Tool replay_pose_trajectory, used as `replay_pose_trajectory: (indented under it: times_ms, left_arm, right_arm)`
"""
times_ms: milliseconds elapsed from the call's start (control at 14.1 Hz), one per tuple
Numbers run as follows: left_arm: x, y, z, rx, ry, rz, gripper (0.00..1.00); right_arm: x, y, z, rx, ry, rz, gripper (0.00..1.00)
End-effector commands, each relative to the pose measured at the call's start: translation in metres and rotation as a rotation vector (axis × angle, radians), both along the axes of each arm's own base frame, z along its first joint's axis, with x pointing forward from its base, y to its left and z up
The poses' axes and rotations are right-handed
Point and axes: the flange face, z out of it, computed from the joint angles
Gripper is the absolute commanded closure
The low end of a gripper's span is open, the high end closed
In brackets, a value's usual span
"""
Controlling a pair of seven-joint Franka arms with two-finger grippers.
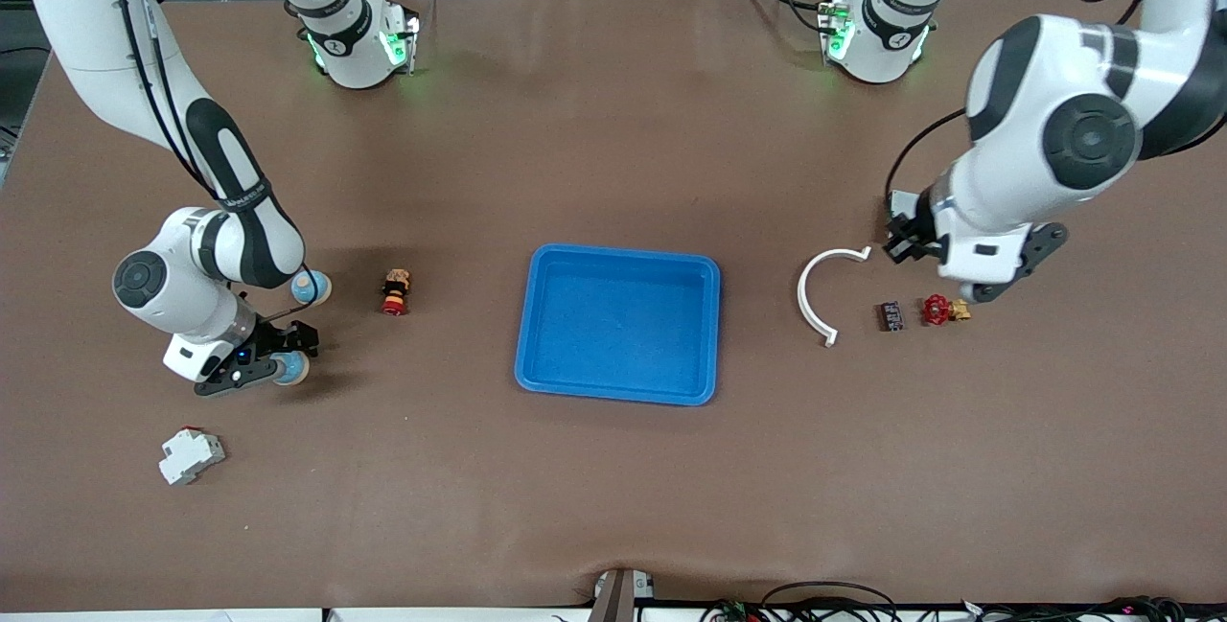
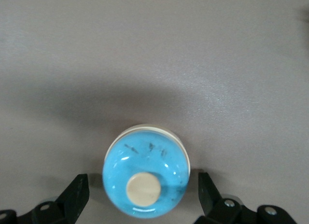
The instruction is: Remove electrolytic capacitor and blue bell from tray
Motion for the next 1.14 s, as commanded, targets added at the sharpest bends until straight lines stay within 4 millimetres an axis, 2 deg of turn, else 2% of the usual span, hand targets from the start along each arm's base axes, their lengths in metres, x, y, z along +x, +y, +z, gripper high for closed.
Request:
replay_pose_trajectory:
  times_ms: [0,213,355,568,638,851,1064]
  left_arm:
    - [-0.022,0.052,0.017,-0.055,0.033,-0.077,1.0]
    - [-0.029,0.135,0.036,-0.112,0.035,-0.162,1.0]
    - [-0.031,0.183,0.034,-0.136,0.034,-0.225,1.0]
    - [-0.025,0.247,0.023,-0.15,-0.017,-0.298,1.0]
    - [-0.02,0.262,0.012,-0.154,-0.035,-0.32,1.0]
    - [0.0,0.286,-0.035,-0.095,-0.017,-0.4,1.0]
    - [0.022,0.293,-0.095,-0.076,-0.013,-0.451,1.0]
  right_arm:
    - [-0.002,0.005,0.037,0.03,0.027,0.004,0.0]
    - [-0.003,0.007,0.067,0.043,0.061,0.009,0.0]
    - [-0.003,0.009,0.094,0.055,0.086,-0.01,0.0]
    - [0.001,0.037,0.142,0.069,0.121,-0.075,0.0]
    - [0.0,0.048,0.16,0.07,0.12,-0.112,0.0]
    - [-0.011,0.082,0.208,0.069,0.13,-0.19,0.0]
    - [-0.013,0.083,0.229,0.071,0.115,-0.182,0.0]
